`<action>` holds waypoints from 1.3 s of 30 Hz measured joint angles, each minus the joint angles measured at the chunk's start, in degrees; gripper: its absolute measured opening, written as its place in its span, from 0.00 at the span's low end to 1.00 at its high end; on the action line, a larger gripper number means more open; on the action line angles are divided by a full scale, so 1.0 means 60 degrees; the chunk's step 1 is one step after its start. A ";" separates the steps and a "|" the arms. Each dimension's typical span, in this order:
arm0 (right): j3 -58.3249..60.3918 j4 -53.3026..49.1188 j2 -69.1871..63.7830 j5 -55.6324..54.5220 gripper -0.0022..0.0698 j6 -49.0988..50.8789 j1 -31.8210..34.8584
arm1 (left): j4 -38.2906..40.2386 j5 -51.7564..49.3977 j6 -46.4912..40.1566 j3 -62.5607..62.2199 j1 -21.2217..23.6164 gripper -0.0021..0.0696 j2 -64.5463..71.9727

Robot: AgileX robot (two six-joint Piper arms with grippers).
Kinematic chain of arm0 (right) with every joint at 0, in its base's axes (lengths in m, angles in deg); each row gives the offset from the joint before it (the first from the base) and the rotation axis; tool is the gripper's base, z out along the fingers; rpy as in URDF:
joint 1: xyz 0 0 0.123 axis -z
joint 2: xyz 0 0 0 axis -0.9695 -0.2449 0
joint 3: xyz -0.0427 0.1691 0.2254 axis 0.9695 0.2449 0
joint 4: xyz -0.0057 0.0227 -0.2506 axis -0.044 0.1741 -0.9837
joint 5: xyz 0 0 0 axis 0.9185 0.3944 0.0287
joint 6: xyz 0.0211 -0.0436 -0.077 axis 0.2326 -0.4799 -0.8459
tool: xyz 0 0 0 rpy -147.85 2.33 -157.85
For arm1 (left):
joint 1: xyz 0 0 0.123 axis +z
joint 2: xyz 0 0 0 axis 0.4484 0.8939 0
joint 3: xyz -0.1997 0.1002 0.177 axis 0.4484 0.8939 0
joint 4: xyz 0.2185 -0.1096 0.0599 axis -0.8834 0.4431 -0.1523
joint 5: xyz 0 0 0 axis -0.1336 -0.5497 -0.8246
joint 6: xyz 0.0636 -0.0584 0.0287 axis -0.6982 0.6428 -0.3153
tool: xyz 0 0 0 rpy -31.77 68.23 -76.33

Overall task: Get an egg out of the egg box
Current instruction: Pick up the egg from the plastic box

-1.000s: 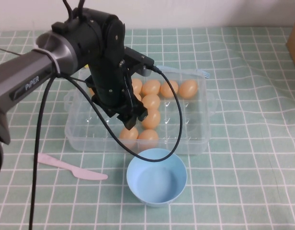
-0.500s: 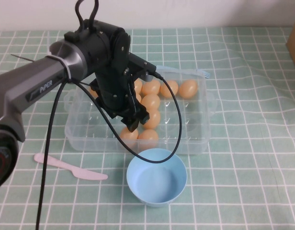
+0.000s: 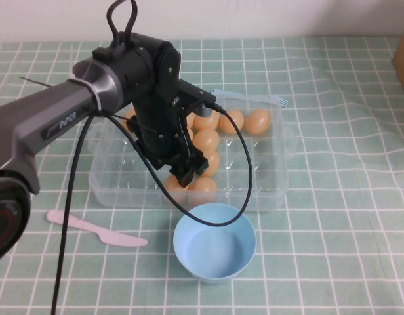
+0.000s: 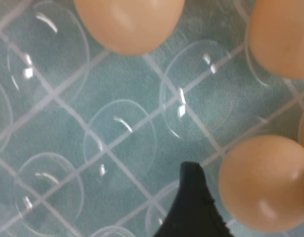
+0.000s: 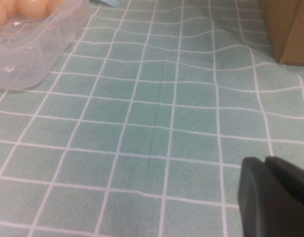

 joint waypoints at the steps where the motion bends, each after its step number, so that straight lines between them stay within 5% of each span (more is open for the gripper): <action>1: 0.0000 0.0000 0.0000 0.0000 0.01 0.0000 0.0000 | 0.0000 -0.0016 0.0004 0.0000 0.0000 0.66 0.0000; 39: 0.0000 0.0000 0.0000 0.0000 0.01 0.0000 0.0000 | 0.0394 -0.0505 0.0652 -0.0295 0.0077 0.66 0.0405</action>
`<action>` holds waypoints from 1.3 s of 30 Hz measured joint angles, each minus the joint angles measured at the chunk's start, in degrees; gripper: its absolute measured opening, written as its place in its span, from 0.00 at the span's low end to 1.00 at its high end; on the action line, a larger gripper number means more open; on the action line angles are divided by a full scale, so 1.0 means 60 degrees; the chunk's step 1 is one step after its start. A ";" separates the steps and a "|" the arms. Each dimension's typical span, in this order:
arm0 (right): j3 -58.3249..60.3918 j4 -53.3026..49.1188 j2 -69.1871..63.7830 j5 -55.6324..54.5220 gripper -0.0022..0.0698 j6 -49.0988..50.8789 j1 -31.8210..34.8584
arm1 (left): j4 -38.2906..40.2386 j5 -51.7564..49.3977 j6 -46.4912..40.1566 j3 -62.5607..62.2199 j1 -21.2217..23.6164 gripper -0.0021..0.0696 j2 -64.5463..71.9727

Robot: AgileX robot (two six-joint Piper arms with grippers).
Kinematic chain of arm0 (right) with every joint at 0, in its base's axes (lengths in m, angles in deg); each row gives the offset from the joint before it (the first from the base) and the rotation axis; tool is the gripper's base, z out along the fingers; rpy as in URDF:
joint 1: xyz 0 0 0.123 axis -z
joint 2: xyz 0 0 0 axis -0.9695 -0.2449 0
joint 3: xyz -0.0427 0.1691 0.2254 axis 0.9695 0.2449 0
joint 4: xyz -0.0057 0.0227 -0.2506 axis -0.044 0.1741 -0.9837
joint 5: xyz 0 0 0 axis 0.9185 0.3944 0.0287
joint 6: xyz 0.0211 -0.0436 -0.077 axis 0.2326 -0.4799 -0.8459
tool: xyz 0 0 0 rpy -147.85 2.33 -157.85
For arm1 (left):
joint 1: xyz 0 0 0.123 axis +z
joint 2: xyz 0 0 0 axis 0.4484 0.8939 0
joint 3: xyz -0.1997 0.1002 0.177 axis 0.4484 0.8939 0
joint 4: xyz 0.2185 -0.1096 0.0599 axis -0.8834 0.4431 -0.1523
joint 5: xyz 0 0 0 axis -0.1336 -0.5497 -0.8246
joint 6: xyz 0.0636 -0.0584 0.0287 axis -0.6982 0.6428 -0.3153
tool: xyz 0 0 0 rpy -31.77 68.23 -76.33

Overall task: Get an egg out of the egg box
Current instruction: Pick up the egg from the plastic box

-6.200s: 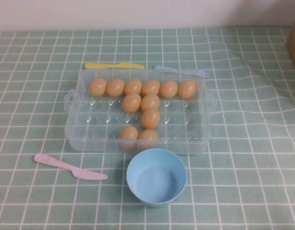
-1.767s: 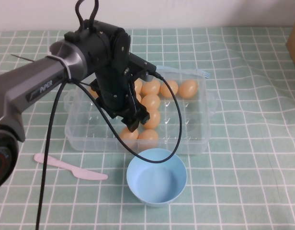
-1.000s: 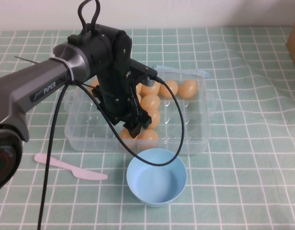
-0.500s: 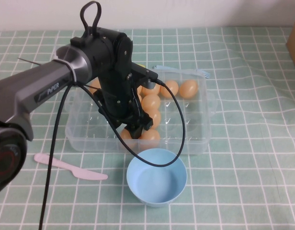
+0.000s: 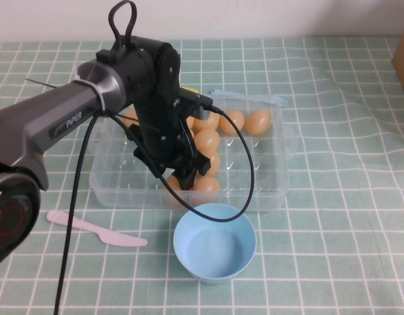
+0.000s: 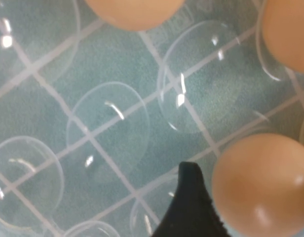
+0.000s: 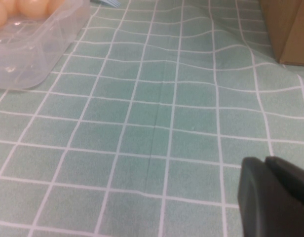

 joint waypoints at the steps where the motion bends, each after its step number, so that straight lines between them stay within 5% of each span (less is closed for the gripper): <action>1: 0.0000 0.0000 0.0000 0.0000 0.01 0.0000 0.0000 | 0.0000 -0.0054 0.0076 -0.0083 0.0000 0.66 0.0007; 29: 0.0000 0.0000 0.0000 0.0000 0.01 0.0000 0.0000 | 0.0077 -0.0097 0.0745 -0.0308 0.0101 0.66 0.0535; 39: 0.0000 0.0000 0.0000 0.0000 0.01 0.0000 0.0000 | 0.0056 -0.0097 0.0745 -0.0308 0.0101 0.53 0.0535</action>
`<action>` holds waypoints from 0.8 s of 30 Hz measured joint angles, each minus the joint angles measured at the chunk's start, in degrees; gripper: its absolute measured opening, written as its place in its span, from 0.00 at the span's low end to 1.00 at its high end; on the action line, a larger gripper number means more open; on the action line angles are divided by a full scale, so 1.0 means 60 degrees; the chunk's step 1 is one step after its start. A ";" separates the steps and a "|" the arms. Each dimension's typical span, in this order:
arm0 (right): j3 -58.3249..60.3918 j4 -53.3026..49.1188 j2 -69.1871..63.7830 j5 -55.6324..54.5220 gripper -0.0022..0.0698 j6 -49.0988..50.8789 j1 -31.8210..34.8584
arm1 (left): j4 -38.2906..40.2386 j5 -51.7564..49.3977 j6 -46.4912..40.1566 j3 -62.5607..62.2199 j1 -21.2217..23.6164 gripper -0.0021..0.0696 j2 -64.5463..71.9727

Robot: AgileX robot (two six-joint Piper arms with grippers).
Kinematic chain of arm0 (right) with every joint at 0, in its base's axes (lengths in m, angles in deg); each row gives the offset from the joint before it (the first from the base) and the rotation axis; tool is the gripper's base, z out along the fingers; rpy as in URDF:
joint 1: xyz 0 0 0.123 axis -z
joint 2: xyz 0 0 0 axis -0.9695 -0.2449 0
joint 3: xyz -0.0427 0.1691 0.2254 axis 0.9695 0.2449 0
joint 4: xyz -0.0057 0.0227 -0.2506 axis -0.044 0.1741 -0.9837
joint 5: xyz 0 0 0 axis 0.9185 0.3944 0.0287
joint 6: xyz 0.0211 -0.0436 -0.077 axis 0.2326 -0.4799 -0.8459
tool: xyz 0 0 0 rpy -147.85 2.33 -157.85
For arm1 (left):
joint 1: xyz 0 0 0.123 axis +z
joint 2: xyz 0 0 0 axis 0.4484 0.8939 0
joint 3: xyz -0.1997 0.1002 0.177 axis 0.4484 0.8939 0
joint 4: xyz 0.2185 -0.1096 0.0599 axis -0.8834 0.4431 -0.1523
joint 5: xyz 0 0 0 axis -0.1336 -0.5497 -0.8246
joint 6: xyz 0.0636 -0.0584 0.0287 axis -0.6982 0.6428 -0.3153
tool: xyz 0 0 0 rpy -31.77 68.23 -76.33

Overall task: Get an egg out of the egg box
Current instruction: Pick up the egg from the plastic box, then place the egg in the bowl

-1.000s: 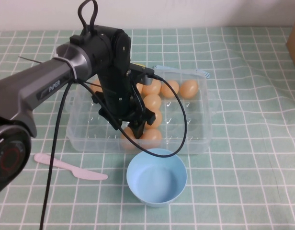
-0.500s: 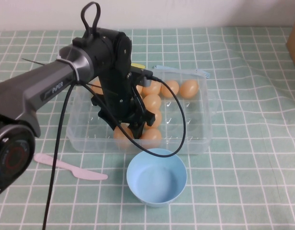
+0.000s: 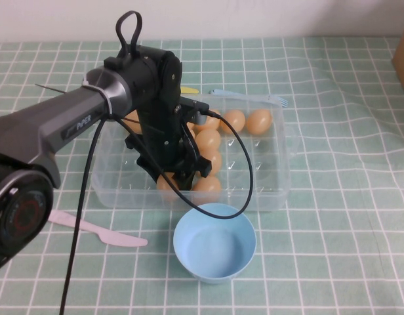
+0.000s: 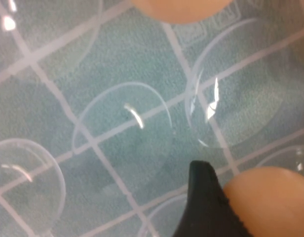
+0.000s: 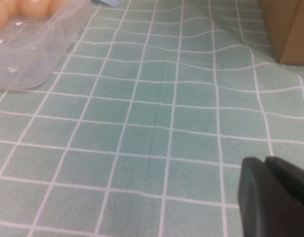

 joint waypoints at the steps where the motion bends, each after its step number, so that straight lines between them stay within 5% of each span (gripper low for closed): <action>1: 0.0000 0.0000 0.0000 0.0000 0.01 0.0000 0.0000 | 0.0000 0.0000 0.0000 0.0000 0.0000 0.53 0.0000; 16: 0.0000 0.0000 0.0000 0.0000 0.01 0.0000 0.0000 | -0.0233 0.0000 -0.0145 0.0280 -0.0070 0.53 -0.2095; 24: 0.0000 0.0000 0.0000 0.0000 0.01 0.0000 0.0000 | -0.0715 -0.0113 -0.0145 0.2904 -0.1384 0.53 -0.4575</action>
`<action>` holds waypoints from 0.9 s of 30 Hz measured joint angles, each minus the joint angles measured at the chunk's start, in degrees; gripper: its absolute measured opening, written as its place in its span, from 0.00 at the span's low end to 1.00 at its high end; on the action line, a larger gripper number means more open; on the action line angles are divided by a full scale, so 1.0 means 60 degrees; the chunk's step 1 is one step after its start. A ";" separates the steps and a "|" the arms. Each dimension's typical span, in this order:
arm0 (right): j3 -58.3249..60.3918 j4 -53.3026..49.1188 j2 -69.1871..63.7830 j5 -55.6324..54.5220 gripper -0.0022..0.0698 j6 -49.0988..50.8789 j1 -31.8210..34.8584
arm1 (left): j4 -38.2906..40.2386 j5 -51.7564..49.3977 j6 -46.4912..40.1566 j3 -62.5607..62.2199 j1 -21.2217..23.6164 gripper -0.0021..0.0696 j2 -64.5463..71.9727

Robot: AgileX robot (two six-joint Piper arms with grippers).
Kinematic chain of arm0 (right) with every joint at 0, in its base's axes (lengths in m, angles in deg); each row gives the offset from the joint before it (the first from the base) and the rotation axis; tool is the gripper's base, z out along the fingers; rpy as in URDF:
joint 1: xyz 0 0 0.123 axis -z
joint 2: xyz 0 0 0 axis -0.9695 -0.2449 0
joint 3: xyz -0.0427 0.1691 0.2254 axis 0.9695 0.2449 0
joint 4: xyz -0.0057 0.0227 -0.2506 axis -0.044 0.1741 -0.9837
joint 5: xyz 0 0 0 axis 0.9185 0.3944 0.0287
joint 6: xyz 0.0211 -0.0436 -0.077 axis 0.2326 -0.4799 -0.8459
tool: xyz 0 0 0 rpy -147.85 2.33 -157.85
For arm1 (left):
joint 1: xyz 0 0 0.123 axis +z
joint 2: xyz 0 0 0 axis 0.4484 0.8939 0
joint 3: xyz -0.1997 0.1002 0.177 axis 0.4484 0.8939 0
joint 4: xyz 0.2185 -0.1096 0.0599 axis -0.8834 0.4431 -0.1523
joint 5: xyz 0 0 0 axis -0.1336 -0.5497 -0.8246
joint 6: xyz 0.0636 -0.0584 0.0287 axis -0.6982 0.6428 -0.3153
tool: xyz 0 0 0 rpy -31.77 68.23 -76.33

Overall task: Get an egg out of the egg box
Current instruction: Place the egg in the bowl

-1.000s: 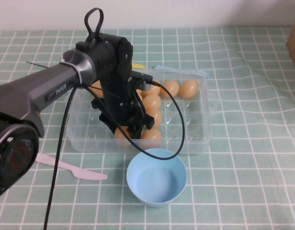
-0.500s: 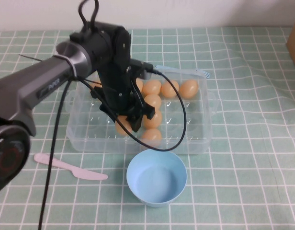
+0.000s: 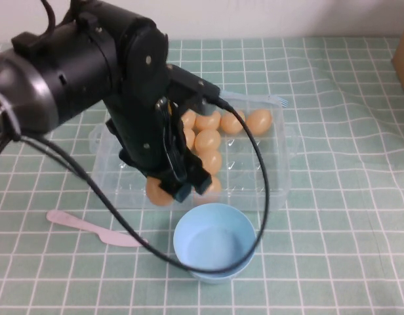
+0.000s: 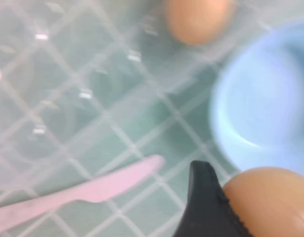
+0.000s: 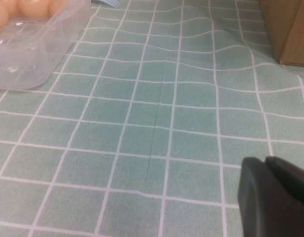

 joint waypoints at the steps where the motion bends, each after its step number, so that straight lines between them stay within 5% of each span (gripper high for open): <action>1: 0.0000 0.0000 0.0000 0.0000 0.01 0.0000 0.0000 | 0.0071 -0.0025 -0.0026 0.0117 -0.0170 0.53 -0.0091; 12: 0.0000 0.0000 0.0000 0.0000 0.01 0.0000 0.0000 | 0.0978 0.0642 -0.0769 0.0242 -0.0934 0.53 0.1373; 27: 0.0000 0.0000 0.0000 0.0000 0.01 0.0000 0.0000 | 0.0349 0.1798 -0.0845 0.0257 -0.0980 0.53 0.2485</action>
